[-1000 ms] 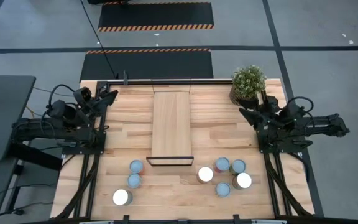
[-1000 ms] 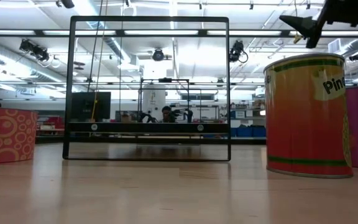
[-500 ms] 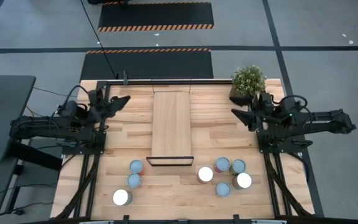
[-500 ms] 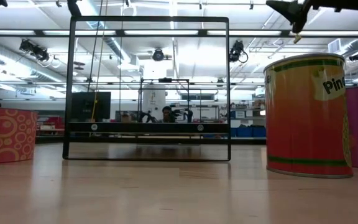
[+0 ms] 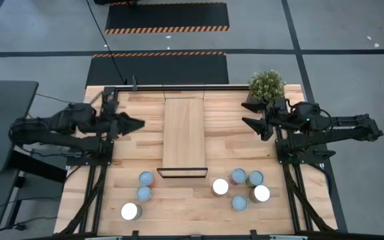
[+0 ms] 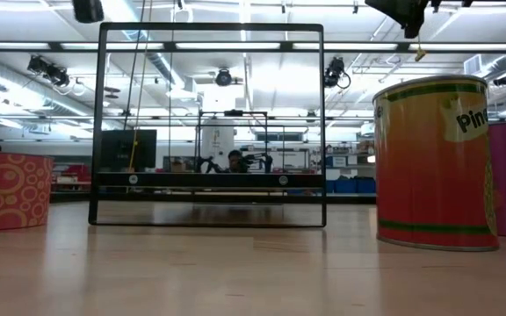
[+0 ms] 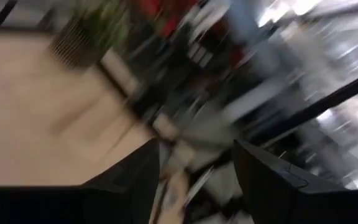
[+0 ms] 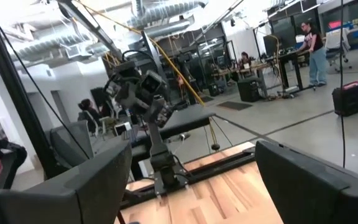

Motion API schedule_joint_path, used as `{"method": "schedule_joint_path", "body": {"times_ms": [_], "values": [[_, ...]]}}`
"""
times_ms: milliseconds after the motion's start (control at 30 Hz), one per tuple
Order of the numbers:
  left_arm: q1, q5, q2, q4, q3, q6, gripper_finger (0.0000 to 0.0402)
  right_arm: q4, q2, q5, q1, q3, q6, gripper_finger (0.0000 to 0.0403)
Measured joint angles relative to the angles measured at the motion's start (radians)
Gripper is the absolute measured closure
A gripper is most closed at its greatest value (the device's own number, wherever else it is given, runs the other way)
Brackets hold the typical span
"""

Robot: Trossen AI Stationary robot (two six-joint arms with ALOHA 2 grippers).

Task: Pick and place cans onto a shelf
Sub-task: Put the red can on the shelf

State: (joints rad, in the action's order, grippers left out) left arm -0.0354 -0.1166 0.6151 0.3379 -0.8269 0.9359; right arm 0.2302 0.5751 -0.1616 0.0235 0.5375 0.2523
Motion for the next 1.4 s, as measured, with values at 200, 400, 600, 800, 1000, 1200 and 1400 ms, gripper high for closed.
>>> {"method": "schedule_joint_path", "body": {"times_ms": [200,400,600,800,1000,1200,1400], "values": [[-0.084,0.069,0.122,0.315,-0.163,0.040,0.0213,-0.005,0.001,-0.015,0.000,0.001,-0.001,0.0054],[-0.159,0.314,0.220,0.376,-0.174,0.198,0.0233,-0.005,0.001,-0.027,0.000,0.001,-0.004,0.0054],[-0.323,0.473,0.343,0.475,-0.174,0.277,0.0247,-0.007,0.001,-0.027,0.000,0.001,-0.005,0.0054],[-0.481,0.462,0.460,0.511,-0.174,0.303,0.0251,-0.008,0.001,-0.027,0.000,0.001,-0.005,0.0054],[-0.534,0.376,0.564,0.541,-0.174,0.367,0.0231,-0.008,0.003,-0.027,0.000,0.001,-0.020,0.0054],[-0.535,0.343,0.630,0.542,-0.174,0.396,0.0140,-0.008,0.003,-0.027,0.000,0.001,-0.020,0.0054],[-0.531,0.252,0.680,0.564,-0.174,0.415,0.0086,-0.008,0.004,-0.027,0.000,0.001,-0.031,0.0054]]}}
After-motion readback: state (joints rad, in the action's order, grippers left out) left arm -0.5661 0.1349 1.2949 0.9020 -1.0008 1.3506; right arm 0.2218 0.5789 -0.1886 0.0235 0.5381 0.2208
